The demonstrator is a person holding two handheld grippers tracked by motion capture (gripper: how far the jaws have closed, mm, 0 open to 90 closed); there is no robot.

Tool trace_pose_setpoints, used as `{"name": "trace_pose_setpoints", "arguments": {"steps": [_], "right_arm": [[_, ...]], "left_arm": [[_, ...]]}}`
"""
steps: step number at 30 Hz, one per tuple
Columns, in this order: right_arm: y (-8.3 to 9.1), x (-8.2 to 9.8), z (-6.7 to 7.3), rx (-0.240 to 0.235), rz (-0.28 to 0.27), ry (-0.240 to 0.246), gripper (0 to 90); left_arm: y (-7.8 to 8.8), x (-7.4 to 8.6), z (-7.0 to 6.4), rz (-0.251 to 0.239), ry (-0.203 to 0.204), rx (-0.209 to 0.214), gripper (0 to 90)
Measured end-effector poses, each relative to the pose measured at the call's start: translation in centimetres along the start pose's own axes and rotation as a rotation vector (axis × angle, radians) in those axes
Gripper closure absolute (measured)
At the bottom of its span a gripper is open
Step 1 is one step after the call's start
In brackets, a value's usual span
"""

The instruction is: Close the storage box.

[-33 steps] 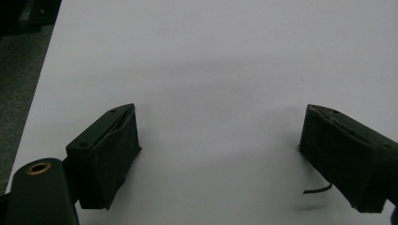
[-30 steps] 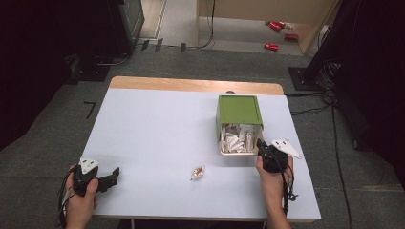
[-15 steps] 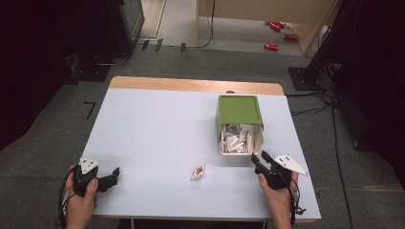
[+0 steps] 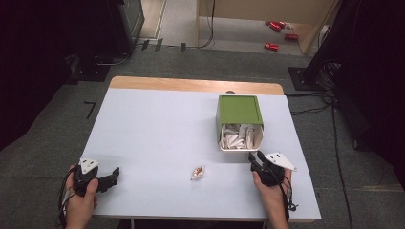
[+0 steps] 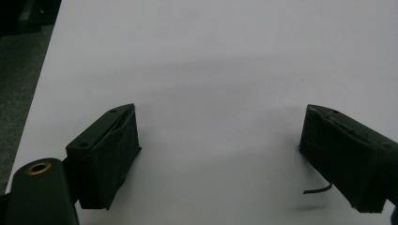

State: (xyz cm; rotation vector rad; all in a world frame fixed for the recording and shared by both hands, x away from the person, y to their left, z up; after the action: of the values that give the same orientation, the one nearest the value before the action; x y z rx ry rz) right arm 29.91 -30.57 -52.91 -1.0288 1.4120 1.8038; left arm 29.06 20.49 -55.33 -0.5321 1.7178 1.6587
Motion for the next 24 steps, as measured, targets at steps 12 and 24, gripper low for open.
{"name": "trace_pose_setpoints", "arguments": {"steps": [12,24], "right_arm": [[-1.7,-1.5,-0.3,0.025,0.0,-0.066,63.6],[-2.0,-1.8,-0.2,0.018,0.012,-0.067,57.8]], "left_arm": [[0.0,0.0,0.0,0.001,0.0,0.0,12.8],[0.0,0.0,0.0,0.0,0.0,0.0,12.8]]}}
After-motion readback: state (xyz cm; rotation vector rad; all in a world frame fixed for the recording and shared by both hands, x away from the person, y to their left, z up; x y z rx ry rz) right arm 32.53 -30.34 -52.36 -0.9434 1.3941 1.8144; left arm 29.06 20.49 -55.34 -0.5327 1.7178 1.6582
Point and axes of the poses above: each handheld gripper's, and its own axes: y roughly backward along the jaws, x roughly out of its underside, z roughly to its left, the point moved 8 cm from there along -y, roughly forward along the jaws, and after that the axes turned 2 degrees about -x, right-handed, at the moved point
